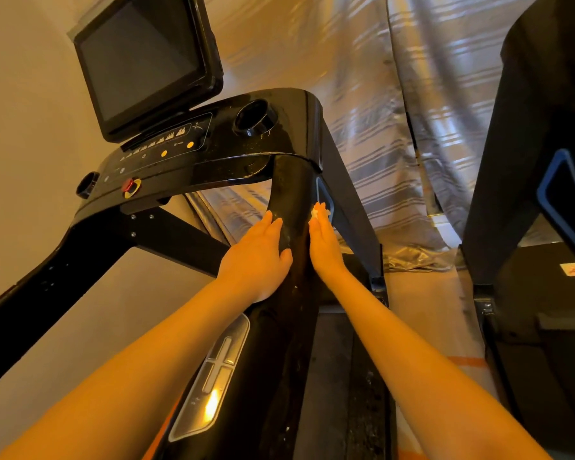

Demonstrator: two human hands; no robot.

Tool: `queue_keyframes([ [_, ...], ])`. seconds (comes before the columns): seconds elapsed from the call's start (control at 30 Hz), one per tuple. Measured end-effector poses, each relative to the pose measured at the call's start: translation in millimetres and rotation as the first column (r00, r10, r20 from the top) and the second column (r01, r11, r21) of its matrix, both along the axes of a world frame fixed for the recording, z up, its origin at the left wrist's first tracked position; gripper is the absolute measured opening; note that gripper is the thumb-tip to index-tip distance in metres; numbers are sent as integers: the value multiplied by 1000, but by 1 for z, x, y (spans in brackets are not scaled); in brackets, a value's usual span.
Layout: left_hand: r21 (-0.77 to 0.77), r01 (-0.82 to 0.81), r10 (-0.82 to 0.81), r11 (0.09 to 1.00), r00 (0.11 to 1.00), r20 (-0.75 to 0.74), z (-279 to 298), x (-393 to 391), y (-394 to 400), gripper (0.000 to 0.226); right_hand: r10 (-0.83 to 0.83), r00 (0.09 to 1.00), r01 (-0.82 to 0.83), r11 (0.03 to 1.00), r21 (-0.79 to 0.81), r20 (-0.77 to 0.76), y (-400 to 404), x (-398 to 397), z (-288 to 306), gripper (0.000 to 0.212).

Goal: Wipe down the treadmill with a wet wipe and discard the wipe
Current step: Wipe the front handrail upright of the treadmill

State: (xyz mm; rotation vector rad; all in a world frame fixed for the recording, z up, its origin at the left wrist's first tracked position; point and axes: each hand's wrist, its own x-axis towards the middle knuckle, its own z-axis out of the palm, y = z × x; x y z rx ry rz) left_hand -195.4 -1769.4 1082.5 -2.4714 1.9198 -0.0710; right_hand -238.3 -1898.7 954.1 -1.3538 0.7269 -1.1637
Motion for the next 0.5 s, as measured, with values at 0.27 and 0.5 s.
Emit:
queue_keyframes([
  [0.27, -2, -5, 5, 1000, 1000, -12, 0, -1, 1, 64, 50, 989, -61, 996, 72, 137, 27, -6, -26, 53],
  [0.5, 1, 6, -6, 1000, 999, -34, 1, 1, 2, 64, -32, 984, -4, 980, 198, 176, -43, 13, 16, 52],
])
